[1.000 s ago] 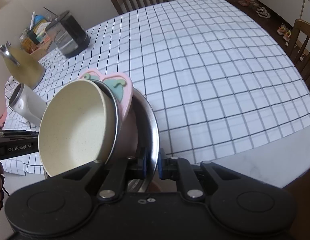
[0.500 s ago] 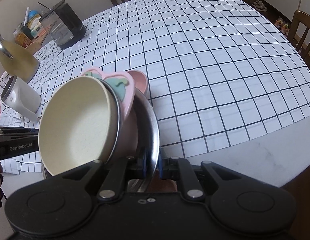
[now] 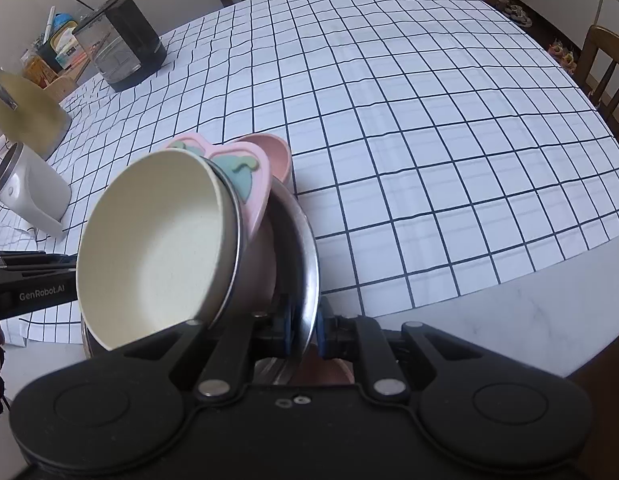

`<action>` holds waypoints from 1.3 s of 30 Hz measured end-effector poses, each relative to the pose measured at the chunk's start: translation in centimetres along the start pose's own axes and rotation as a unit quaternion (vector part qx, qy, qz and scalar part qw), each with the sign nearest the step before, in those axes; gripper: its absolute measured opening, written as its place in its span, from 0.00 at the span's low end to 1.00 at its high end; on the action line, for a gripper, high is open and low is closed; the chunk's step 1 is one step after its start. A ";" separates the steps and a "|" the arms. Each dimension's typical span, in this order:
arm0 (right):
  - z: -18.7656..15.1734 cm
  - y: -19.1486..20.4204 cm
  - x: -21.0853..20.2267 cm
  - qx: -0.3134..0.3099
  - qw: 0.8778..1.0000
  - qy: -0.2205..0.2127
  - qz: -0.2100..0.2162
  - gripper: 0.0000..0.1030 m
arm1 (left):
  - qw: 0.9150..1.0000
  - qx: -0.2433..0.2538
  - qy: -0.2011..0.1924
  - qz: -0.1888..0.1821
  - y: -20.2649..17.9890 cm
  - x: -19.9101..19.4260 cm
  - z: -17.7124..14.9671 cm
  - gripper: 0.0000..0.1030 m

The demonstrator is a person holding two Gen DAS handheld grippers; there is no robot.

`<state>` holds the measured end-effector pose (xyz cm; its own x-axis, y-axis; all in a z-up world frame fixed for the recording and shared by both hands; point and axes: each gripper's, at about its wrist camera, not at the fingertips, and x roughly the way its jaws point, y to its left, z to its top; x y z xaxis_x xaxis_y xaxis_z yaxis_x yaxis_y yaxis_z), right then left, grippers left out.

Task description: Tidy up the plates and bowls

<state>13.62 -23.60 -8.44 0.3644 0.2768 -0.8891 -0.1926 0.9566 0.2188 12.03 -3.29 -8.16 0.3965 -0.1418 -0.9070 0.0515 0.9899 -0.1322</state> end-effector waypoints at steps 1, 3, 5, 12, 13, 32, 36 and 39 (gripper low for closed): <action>0.0 0.0 0.0 -0.003 1.000 0.000 0.000 0.13 | 1.000 0.000 -0.002 0.001 0.0 0.0 0.0 0.14; 0.0 0.1 -0.1 -0.011 1.000 -0.002 -0.004 0.15 | 1.000 0.006 -0.007 0.005 -0.2 -0.1 0.0 0.14; 0.2 0.2 -0.3 -0.016 1.000 -0.009 -0.004 0.20 | 1.000 0.012 -0.011 0.008 -0.4 -0.3 0.1 0.14; 0.0 -0.2 -1.5 -0.018 0.999 -0.023 -0.012 0.26 | 0.999 0.023 -0.033 0.021 -0.5 -0.9 -0.1 0.14; -0.1 -0.2 -1.8 -0.020 0.999 -0.026 -0.010 0.27 | 0.999 0.021 -0.036 0.018 -0.4 -1.1 -0.1 0.14; -1.6 0.9 -5.7 -0.084 0.993 -0.081 0.029 0.43 | 0.994 -0.002 -0.097 0.044 -1.6 -5.7 -3.0 0.16; -2.3 1.0 -7.3 -0.108 0.988 -0.107 0.034 0.51 | 0.991 -0.024 -0.120 0.046 -1.9 -7.1 -4.2 0.41; -3.0 0.7 -8.6 -0.126 0.983 -0.128 0.039 0.56 | 0.987 -0.042 -0.145 0.050 -2.3 -8.6 -5.3 0.70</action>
<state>7.60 -25.57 -1.90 0.5516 0.3926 -0.7359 -0.4360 0.8879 0.1469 3.67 -4.40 -2.19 0.6429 -0.0231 -0.7656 -0.0721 0.9933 -0.0906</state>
